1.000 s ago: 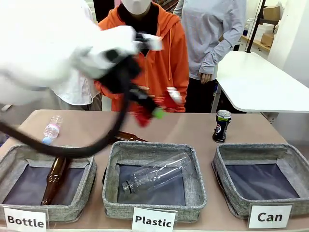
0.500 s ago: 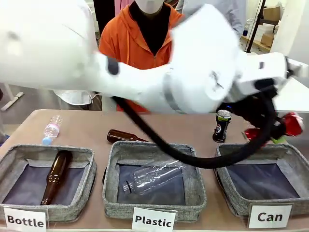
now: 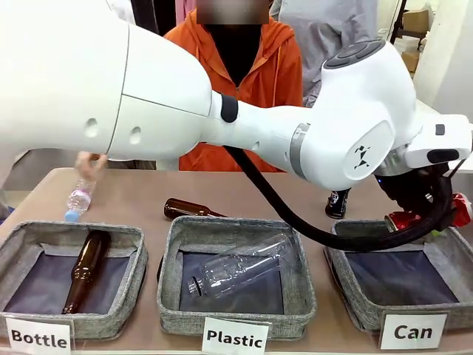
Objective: Sort the can waste into the basket.
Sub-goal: Pick up the can waste from the table and place it in the right Fabric basket.
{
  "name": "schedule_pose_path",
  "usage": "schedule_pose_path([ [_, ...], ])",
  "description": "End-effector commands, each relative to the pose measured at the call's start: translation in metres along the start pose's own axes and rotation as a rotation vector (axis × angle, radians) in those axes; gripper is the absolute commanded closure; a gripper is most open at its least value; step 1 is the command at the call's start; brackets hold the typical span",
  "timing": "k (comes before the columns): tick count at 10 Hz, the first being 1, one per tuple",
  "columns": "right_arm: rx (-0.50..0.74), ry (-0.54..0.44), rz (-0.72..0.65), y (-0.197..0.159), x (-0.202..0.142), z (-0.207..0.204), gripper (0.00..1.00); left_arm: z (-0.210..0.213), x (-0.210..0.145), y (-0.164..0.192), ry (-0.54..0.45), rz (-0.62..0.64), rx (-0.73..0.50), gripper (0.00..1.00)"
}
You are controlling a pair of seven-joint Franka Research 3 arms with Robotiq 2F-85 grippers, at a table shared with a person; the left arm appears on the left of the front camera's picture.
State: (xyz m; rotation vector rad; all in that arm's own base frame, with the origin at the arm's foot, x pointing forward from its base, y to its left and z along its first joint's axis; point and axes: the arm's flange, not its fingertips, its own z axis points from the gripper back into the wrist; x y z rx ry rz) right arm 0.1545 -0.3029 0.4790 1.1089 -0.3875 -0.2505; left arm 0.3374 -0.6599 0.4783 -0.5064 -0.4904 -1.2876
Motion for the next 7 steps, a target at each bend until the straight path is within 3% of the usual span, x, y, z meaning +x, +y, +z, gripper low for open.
schedule_pose_path([
  [1, 0.005, -0.004, -0.008, 0.0043, -0.0032, 0.0007, 0.00, 0.0043, 0.0096, -0.0032, 0.025, -0.034, 0.007, 0.00],
  [7, 0.005, -0.004, -0.008, 0.0043, -0.0032, 0.0007, 0.00, 0.0104, 0.0043, 0.0017, 0.029, -0.036, -0.025, 0.00],
])
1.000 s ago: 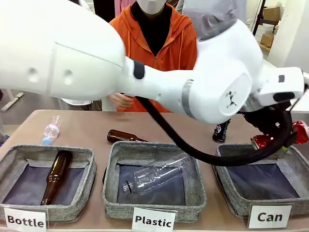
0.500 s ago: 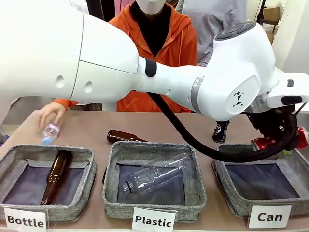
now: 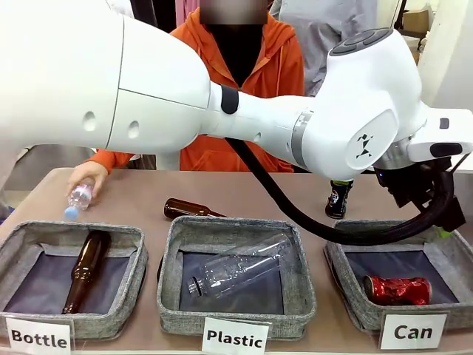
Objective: Sort the can waste into the basket.
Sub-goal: Pick up the can waste from the table and place it in the right Fabric basket.
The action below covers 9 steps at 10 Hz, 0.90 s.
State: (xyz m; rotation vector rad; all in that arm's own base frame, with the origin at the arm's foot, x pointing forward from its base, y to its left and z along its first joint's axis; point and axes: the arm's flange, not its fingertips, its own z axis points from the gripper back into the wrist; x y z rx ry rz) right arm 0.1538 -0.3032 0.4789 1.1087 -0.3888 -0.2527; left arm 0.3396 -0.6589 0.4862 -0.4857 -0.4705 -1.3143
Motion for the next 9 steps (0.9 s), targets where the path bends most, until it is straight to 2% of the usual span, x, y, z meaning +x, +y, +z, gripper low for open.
schedule_pose_path([
  [1, 0.005, -0.002, -0.006, 0.005, -0.003, 0.000, 0.00, 0.005, -0.001, 0.002, -0.003, -0.009, -0.028, 0.00],
  [4, 0.000, 0.000, 0.000, 0.000, 0.000, 0.000, 0.00, 0.011, -0.003, 0.004, 0.017, -0.002, -0.061, 0.00],
  [5, 0.034, 0.043, 0.011, 0.001, 0.000, 0.000, 0.00, 0.026, -0.008, 0.002, 0.035, -0.003, -0.082, 0.00],
  [7, 0.050, 0.096, 0.035, 0.009, 0.009, -0.024, 0.00, 0.059, -0.026, 0.003, -0.023, -0.022, -0.149, 0.00],
  [9, 0.044, 0.124, 0.036, 0.012, 0.014, -0.041, 0.00, 0.058, -0.038, 0.008, 0.035, -0.039, -0.111, 0.00],
])
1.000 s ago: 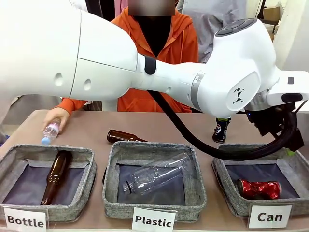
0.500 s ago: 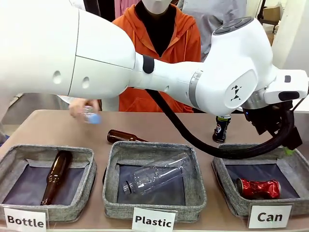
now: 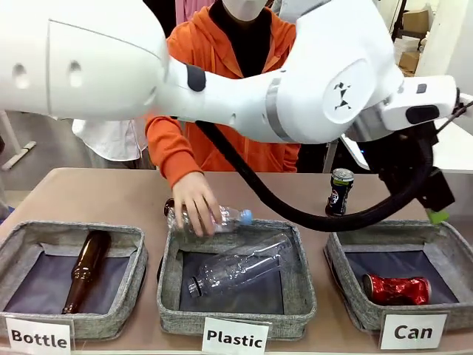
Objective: Sort the can waste into the basket.
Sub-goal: Pick up the can waste from the table and place it in the right Fabric basket.
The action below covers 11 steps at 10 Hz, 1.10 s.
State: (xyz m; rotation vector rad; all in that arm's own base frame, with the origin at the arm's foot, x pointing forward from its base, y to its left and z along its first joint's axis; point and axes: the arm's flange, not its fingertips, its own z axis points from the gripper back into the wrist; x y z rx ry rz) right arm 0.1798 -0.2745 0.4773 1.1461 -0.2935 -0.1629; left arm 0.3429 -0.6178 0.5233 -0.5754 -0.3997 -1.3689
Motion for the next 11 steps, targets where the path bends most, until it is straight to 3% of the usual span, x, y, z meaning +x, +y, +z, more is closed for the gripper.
schedule_pose_path([
  [1, 0.018, -0.006, 0.012, -0.002, 0.003, -0.003, 0.00, 0.010, -0.033, 0.003, 0.027, 0.000, 0.010, 0.00],
  [7, 0.046, -0.044, -0.002, -0.008, -0.005, 0.014, 0.00, 0.014, -0.035, 0.003, 0.007, -0.009, -0.023, 0.00],
  [9, 0.041, -0.024, -0.003, -0.002, -0.001, 0.002, 0.00, 0.040, -0.052, 0.011, 0.001, 0.006, -0.062, 0.00],
  [11, 0.008, -0.019, 0.029, 0.016, 0.010, -0.043, 0.00, 0.104, -0.098, 0.019, 0.041, 0.068, -0.085, 0.00],
])
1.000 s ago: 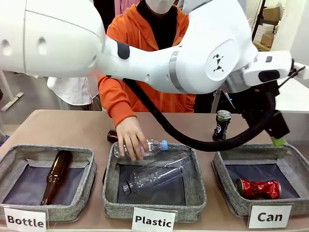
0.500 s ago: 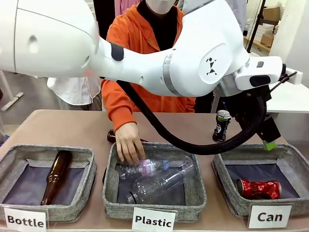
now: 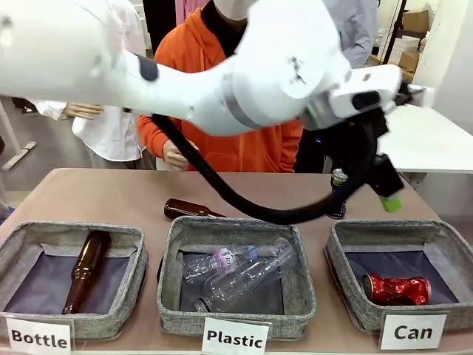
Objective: Sort the can waste into the basket.
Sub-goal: Pick up the can waste from the table and place it in the right Fabric basket.
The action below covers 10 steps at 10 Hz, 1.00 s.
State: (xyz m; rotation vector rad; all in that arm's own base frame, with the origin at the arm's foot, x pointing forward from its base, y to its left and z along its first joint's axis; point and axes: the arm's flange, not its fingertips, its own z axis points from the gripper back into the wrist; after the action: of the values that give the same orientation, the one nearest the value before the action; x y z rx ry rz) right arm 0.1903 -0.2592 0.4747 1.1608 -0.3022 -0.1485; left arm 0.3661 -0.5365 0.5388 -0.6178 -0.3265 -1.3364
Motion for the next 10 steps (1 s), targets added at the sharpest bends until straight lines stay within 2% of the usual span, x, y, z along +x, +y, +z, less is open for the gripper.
schedule_pose_path([
  [1, 0.006, 0.010, 0.049, 0.023, 0.012, -0.056, 0.00, 0.076, -0.077, -0.005, 0.013, 0.125, -0.030, 0.00],
  [3, -0.005, 0.080, 0.094, 0.042, 0.020, -0.120, 0.00, 0.144, -0.141, 0.007, -0.037, 0.376, -0.114, 0.00],
  [4, 0.028, 0.143, 0.115, 0.051, 0.022, -0.150, 0.00, 0.178, -0.185, 0.013, -0.106, 0.534, -0.117, 0.00],
  [7, 0.186, 0.282, 0.087, 0.062, 0.027, -0.204, 0.00, 0.258, -0.324, 0.036, -0.371, 0.854, -0.227, 0.00],
  [9, 0.270, 0.292, 0.024, 0.056, 0.034, -0.218, 0.00, 0.289, -0.446, 0.049, -0.592, 1.124, -0.275, 0.00],
  [10, 0.265, 0.281, 0.007, 0.050, 0.036, -0.220, 0.00, 0.294, -0.510, 0.044, -0.728, 1.198, -0.337, 0.00],
])
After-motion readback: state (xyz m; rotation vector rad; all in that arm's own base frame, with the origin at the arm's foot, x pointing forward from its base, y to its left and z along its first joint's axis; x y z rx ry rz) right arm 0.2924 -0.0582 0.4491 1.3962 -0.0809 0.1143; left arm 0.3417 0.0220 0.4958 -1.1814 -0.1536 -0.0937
